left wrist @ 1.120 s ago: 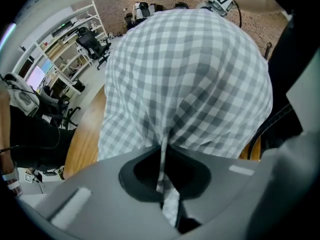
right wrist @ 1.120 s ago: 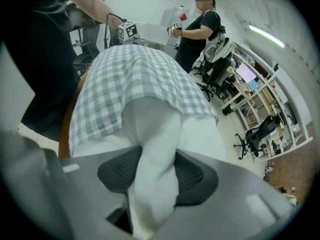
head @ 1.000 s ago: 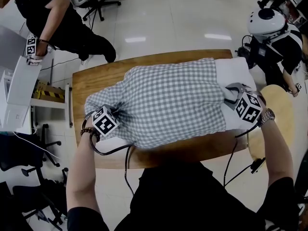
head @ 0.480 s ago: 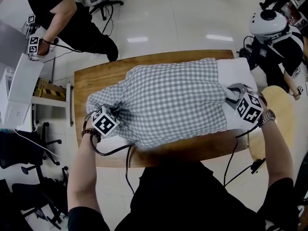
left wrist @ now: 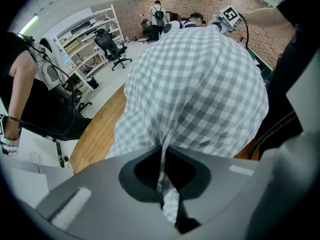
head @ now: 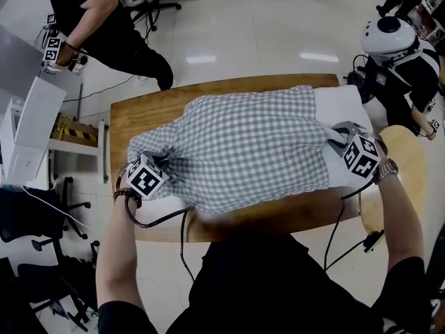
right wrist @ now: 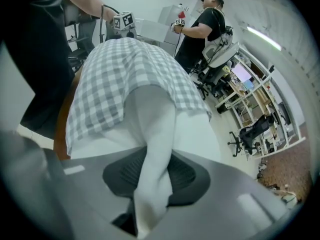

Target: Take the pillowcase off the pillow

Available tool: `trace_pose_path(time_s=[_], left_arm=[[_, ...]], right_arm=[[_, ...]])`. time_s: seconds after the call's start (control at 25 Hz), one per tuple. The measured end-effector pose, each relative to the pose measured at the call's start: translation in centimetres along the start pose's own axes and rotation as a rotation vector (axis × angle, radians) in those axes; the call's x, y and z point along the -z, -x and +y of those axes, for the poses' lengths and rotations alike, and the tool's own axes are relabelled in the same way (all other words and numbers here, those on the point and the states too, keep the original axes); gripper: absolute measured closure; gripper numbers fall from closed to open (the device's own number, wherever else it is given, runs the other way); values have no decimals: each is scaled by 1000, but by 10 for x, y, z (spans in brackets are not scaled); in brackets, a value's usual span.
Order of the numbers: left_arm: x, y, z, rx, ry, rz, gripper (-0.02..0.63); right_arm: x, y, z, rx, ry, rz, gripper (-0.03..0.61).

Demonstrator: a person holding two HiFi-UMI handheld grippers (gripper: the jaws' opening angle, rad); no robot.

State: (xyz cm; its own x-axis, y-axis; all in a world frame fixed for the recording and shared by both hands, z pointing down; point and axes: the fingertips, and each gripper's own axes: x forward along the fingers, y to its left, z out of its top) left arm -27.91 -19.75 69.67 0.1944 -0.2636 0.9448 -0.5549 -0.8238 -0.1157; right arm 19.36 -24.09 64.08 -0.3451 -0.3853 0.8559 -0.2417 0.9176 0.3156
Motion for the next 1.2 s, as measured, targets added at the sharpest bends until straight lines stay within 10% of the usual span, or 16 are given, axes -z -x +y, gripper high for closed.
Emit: trace_pose_path(time_s=[1.2], left_arm=[[47,64,30,-109,157,-51,609]], right_arm=[[-17,62,-21,194,-11,8,561]])
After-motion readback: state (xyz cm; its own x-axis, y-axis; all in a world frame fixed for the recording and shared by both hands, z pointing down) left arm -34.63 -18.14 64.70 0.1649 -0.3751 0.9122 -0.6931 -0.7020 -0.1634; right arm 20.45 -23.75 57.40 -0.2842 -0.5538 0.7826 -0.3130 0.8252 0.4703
